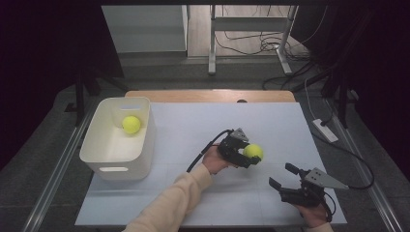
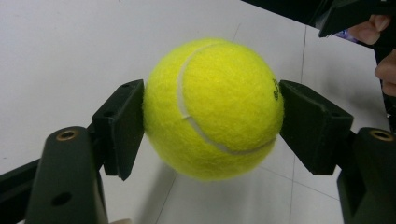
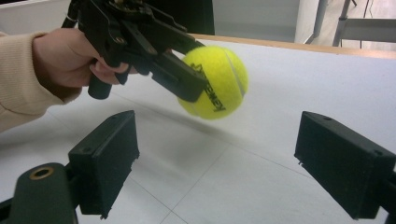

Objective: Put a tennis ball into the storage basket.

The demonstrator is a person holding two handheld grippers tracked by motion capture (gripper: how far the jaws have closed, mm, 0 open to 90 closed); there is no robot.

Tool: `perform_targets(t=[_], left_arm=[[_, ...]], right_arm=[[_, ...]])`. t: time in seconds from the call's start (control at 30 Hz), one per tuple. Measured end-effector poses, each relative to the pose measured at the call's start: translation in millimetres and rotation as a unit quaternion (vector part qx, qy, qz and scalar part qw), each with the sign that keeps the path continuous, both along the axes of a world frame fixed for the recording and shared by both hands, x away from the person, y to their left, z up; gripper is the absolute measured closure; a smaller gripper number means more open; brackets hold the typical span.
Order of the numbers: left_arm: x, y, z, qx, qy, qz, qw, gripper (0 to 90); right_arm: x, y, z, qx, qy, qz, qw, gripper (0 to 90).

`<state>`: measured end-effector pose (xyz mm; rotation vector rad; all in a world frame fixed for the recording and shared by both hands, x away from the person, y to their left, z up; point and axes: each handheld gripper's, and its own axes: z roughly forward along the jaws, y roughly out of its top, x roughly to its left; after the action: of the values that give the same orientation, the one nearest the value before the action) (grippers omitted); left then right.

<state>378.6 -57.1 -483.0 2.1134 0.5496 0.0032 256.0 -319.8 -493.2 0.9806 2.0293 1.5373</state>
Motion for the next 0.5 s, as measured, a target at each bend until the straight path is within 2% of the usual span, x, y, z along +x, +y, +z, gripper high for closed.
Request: perform_targets(t=[0.13,0.17,0.37,0.5], left_arm=[[-0.4,7.0,3.9,-0.001,-0.005,0.001,1.0,28.2],[-1.3,8.8,5.1,-0.007,-0.004,0.006,0.9999,28.2],[-2.6,19.3,11.7,-0.004,-0.012,0.011,0.9999,28.2],[-5.2,26.9,19.8,-0.014,-0.016,0.018,0.9996,28.2]], right_arm=[[0.2,0.0,-0.5,-0.002,0.001,0.0,1.0,12.9],[0.3,-0.1,-0.6,-0.002,0.002,0.0,1.0,12.9],[1.5,0.4,-1.8,-0.004,0.002,0.0,1.0,13.0],[1.3,0.4,-2.1,-0.005,0.004,-0.001,1.0,13.0]])
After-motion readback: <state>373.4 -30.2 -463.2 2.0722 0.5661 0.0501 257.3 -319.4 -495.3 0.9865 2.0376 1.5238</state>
